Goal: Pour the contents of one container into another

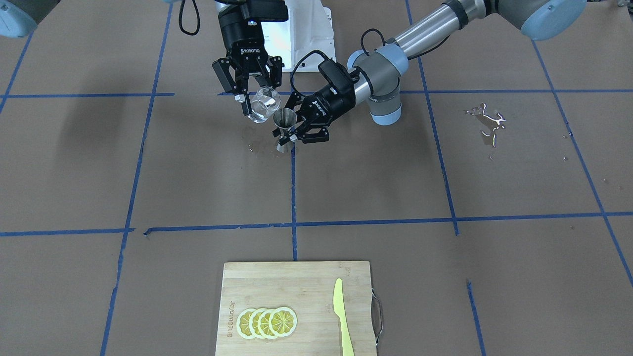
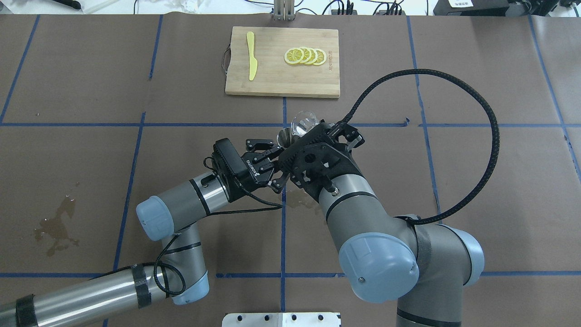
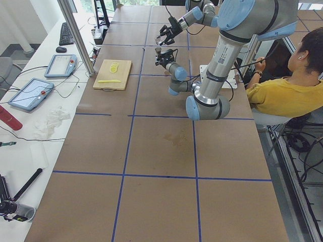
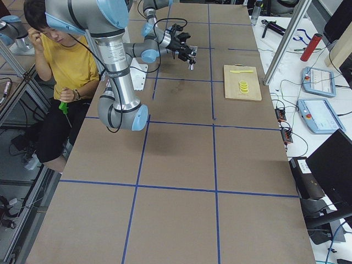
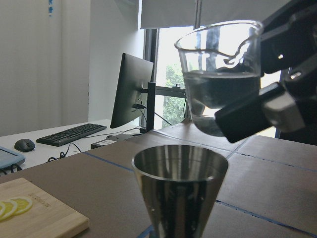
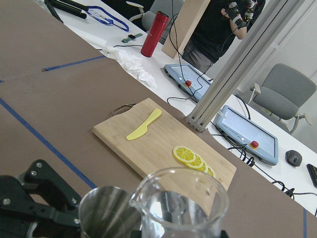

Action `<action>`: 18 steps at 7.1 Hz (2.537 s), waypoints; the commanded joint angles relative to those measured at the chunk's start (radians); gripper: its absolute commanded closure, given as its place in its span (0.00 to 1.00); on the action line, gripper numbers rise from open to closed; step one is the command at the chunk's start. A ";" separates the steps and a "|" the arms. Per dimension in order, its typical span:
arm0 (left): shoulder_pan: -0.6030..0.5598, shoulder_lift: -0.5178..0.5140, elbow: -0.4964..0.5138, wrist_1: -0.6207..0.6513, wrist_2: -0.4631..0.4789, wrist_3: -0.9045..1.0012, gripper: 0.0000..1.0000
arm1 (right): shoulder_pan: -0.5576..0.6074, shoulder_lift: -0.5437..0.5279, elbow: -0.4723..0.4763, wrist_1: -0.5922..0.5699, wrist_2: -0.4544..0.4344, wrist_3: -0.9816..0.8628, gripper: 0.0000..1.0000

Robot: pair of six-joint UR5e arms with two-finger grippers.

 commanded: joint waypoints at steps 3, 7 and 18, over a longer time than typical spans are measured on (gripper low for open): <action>0.007 -0.009 0.002 0.020 0.005 -0.001 1.00 | 0.000 0.027 0.001 -0.070 -0.006 -0.071 1.00; 0.011 -0.012 -0.003 0.020 0.015 -0.001 1.00 | 0.008 0.029 0.001 -0.125 -0.039 -0.130 1.00; 0.019 -0.016 0.002 0.021 0.017 0.001 1.00 | -0.013 0.052 0.006 -0.237 -0.114 -0.347 1.00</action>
